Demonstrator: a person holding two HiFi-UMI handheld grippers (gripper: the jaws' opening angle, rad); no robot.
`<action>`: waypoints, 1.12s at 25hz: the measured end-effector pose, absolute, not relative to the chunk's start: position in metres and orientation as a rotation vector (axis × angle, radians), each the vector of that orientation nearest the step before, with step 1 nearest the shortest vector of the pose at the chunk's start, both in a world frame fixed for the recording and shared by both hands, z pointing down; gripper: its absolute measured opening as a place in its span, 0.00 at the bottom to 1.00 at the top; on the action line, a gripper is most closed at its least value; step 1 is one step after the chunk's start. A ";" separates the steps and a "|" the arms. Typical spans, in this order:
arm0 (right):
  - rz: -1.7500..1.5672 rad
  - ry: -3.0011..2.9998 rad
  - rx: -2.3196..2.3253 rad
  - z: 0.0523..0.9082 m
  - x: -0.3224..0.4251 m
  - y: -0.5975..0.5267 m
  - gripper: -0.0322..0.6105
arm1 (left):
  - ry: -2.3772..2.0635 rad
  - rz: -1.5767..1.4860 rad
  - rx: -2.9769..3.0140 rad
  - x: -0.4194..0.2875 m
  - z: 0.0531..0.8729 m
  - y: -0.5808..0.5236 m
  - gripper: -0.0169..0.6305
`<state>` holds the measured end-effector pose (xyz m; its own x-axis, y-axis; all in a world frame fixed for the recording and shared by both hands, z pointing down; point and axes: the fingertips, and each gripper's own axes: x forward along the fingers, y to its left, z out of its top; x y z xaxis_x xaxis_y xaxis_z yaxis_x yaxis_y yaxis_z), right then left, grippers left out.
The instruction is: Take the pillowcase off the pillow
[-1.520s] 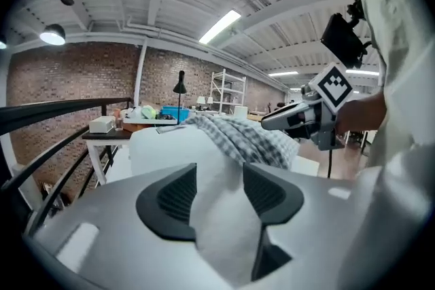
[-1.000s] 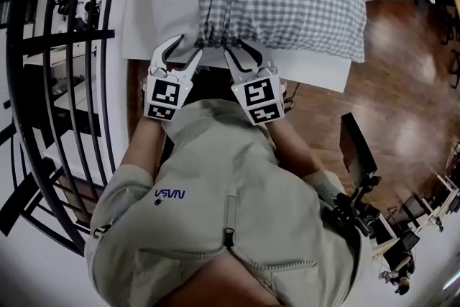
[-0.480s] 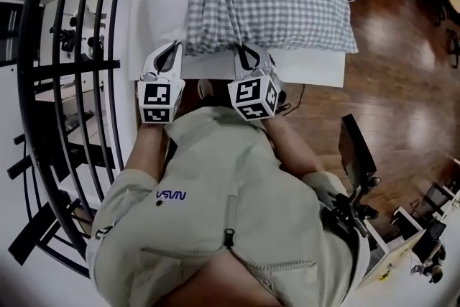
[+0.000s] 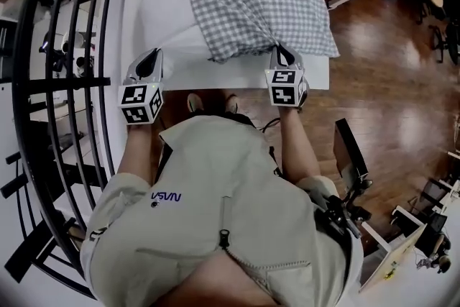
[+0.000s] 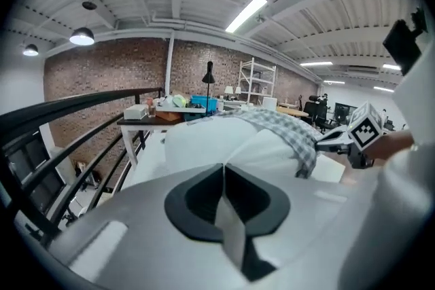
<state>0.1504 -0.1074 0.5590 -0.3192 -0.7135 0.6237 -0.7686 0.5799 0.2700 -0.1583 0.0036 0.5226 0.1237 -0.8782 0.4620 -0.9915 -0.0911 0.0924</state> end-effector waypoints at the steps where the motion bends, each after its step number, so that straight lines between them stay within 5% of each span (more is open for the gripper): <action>1: 0.133 -2.075 1.172 0.570 0.154 -0.107 0.07 | -1.798 0.418 2.005 -0.155 0.535 0.007 0.05; 10: 0.162 -2.102 1.055 0.594 0.149 -0.098 0.08 | -1.781 0.433 1.932 -0.128 0.568 0.022 0.05; 19: 0.097 -2.440 0.990 0.506 0.125 -0.076 0.16 | -1.932 0.299 2.007 -0.111 0.478 0.018 0.13; 23: 0.034 -2.563 0.945 0.468 0.085 -0.087 0.16 | -1.938 0.317 2.078 -0.118 0.463 -0.014 0.22; 28: -0.081 -2.599 0.906 0.433 0.026 -0.115 0.29 | -1.850 0.346 2.129 -0.140 0.466 -0.074 0.35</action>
